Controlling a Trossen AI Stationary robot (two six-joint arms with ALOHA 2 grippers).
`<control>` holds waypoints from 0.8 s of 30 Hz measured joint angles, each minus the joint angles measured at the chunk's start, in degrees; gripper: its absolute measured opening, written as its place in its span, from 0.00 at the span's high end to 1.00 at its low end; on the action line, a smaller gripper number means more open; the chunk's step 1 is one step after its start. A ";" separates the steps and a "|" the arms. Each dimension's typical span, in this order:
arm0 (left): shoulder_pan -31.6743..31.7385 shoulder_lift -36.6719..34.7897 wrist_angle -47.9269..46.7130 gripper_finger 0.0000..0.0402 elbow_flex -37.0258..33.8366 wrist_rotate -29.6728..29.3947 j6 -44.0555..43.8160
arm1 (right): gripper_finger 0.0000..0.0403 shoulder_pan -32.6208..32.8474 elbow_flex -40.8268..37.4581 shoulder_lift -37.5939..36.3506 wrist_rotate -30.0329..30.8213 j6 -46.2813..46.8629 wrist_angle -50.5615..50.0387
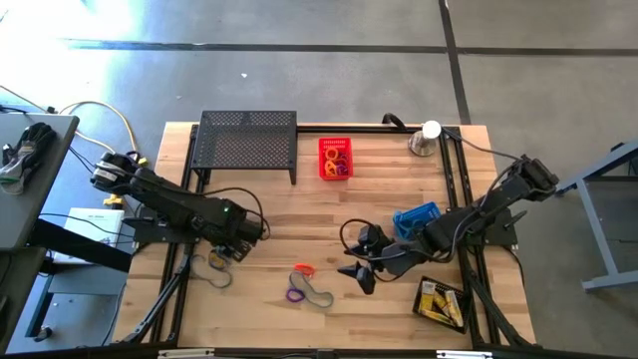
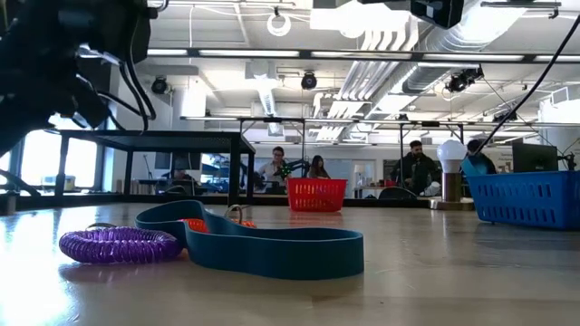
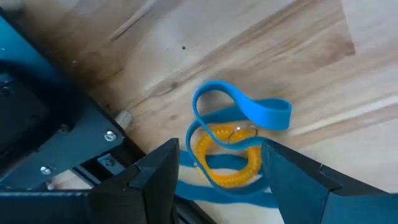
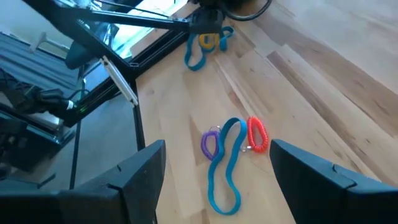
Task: Pick & Place Office Desk Supplies
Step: Put the blue rubber band into the blue bin
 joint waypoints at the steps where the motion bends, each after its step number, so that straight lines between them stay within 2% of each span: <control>1: 0.08 0.00 0.57 0.46 -0.50 -0.02 -0.27 | 0.32 0.01 0.00 0.00 -0.04 -0.01 -0.02; 8: 0.14 0.00 7.77 0.46 -3.76 0.74 -2.07 | 0.32 0.01 0.00 0.02 -1.25 -1.74 -0.28; 24: -2.17 0.00 7.60 0.46 -6.13 0.33 -11.41 | 0.32 -0.80 -0.11 3.04 -3.87 -4.20 -0.21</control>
